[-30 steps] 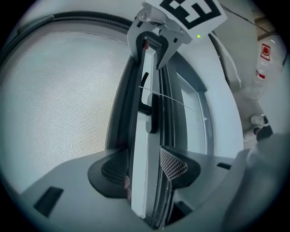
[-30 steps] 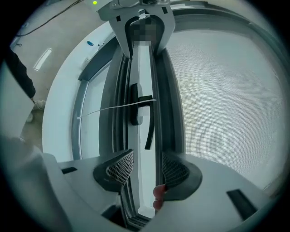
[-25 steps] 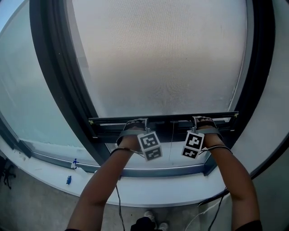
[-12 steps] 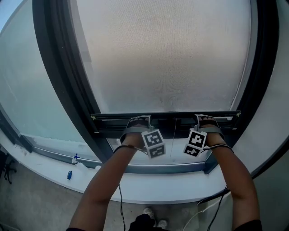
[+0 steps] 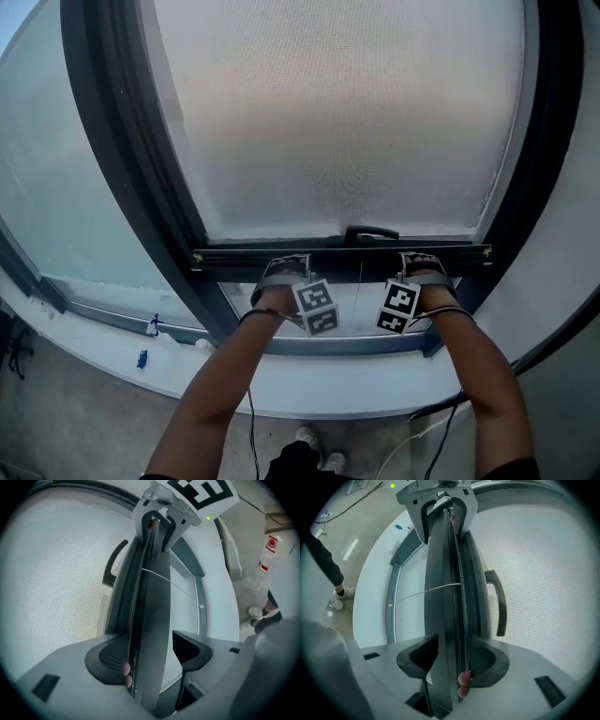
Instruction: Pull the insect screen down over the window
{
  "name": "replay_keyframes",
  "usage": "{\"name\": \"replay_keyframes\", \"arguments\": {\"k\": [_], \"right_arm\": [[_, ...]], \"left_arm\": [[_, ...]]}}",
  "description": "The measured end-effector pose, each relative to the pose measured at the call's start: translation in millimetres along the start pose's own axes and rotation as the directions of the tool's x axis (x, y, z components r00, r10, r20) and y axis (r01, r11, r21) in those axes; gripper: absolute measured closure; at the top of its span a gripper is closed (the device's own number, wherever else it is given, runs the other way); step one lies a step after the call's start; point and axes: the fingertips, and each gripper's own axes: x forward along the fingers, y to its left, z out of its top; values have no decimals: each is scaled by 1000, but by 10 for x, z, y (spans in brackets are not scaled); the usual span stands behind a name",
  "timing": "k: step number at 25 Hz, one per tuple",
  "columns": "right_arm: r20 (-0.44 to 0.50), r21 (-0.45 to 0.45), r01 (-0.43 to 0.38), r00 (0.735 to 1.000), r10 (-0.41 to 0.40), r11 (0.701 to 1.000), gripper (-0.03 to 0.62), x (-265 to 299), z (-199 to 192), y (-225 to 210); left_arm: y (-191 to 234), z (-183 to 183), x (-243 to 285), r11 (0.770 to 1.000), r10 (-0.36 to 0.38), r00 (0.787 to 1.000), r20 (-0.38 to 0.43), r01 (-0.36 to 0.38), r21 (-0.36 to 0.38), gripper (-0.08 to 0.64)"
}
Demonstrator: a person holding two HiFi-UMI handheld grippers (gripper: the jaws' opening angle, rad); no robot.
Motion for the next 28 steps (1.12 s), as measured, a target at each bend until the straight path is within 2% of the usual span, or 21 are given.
{"name": "replay_keyframes", "arguments": {"k": [3,6,9,16,21,25,28], "right_arm": [[1,1,12,1000,-12,1000,413,26,-5,51],[3,2,9,1000,-9,1000,413,12,-3,52],[10,1,-5,1000,5,1000,413,-15,3,74],[-4,-19,-94,996,94,995,413,-54,6,97],[16,1,-97,995,96,995,413,-33,10,63],[18,-28,-107,994,108,994,413,-57,5,93],[14,-52,-143,989,144,988,413,-69,7,113]], "left_arm": [[-31,-10,55,1000,29,1000,-2,-29,3,265],[-31,-21,36,1000,26,1000,-13,-26,12,265],[-61,-29,9,1000,3,1000,-12,-3,20,265],[-77,-33,-13,999,-50,999,-11,51,12,265],[-81,-24,-18,995,-99,995,-6,100,19,267],[-91,-45,-27,995,-91,996,-12,92,44,265],[-118,-59,-44,990,-126,992,-26,127,56,267]]}}
